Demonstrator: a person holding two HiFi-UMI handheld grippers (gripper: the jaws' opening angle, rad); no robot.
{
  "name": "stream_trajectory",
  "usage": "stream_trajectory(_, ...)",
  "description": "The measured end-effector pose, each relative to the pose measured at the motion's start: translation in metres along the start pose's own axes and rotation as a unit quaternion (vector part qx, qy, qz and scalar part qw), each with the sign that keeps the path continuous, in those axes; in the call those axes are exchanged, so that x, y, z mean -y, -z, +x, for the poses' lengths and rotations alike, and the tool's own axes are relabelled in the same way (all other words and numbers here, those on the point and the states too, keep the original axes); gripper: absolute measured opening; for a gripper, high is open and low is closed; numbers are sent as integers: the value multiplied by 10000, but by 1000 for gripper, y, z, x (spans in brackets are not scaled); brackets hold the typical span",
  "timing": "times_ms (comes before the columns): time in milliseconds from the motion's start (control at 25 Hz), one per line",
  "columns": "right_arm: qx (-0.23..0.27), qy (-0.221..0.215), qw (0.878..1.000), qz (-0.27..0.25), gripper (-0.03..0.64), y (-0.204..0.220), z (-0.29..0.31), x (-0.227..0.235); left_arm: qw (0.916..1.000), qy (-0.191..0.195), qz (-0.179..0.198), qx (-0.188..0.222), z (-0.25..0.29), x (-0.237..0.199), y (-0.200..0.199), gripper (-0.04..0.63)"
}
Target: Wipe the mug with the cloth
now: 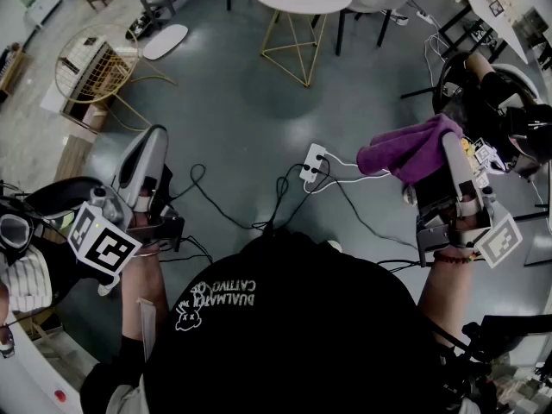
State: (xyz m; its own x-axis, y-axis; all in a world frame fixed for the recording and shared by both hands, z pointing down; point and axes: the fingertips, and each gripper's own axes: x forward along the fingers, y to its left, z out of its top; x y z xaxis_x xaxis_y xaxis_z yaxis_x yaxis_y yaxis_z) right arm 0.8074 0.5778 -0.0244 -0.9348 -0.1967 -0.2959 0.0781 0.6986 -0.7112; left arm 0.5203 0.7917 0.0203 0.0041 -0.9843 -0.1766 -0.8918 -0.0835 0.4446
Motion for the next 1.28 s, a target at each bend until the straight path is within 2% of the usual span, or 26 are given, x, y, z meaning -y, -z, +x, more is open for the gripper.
stream_trajectory(400, 2, 59, 9997, -226, 34, -3, -3, 3, 9999, -20, 127, 8, -2, 2, -2, 5)
stream_trajectory(520, -56, 154, 9991, -383, 34, 1, 1, 8, 9998, -128, 118, -16, -6, -5, 0, 5)
stream_trajectory(760, -166, 323, 9989, -310, 34, 13, 29, 35, 9995, -292, 49, -127, -9, -31, 9, 5)
stream_trajectory(880, -173, 252, 9995, 88, 34, 21, 40, 51, 9988, -448, -24, -183, -16, -44, 19, 5)
stream_trajectory(1000, -394, 117, 9983, 405, 34, 33, 53, 64, 9974, -657, -184, -209, -21, -63, 29, 5)
stream_trajectory(1160, -732, 256, 9968, 209, 34, 37, 84, 86, 9951, -911, -330, -178, -10, -92, 21, 5)
stream_trajectory(1280, -815, 329, 9959, 214, 34, 36, 109, 110, 9953, -896, -259, -257, 10, -117, 16, 5)
